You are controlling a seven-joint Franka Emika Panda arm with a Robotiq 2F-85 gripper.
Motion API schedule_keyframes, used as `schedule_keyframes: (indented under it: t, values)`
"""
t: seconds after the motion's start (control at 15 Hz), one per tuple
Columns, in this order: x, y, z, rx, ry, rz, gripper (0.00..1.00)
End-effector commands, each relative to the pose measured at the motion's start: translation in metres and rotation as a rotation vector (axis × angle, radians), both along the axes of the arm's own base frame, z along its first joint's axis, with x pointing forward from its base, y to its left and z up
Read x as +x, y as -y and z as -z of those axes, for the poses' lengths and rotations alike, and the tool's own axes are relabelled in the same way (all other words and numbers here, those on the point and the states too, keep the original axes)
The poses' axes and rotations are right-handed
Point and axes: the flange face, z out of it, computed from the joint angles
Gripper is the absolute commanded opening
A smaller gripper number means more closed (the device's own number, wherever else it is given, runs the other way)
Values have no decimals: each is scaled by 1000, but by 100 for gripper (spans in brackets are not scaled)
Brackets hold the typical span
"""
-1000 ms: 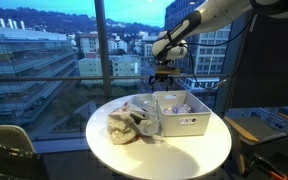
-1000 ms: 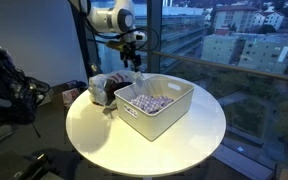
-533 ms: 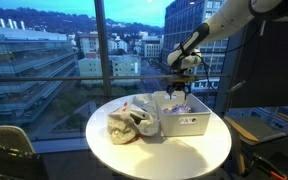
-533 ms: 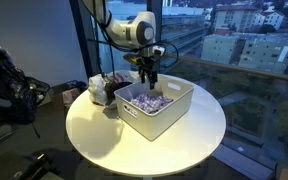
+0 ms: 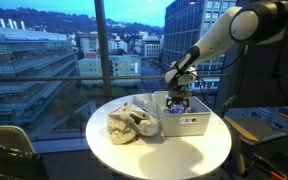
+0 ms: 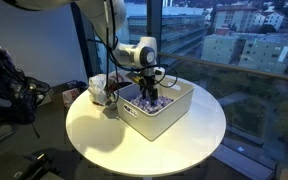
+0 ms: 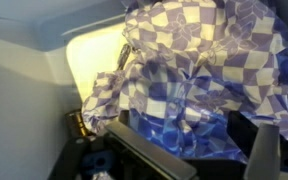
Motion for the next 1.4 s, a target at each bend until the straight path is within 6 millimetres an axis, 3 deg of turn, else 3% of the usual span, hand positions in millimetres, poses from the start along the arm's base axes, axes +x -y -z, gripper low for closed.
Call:
schedule_keyframes:
  t: [0.0,0.33,0.4,0.47,0.53,1.13,1.33]
  values:
    - [20,2,31,-5,-25,25,100]
    - [26,3,57,-16,-74,24,100]
    - [28,3,58,-16,-82,26,75]
    - [29,2,56,-6,-92,35,75]
    - [30,2,53,-11,-98,42,68]
    - [30,-2,-23,-17,-187,143,1]
    - [25,-7,-63,-45,-199,153,0]
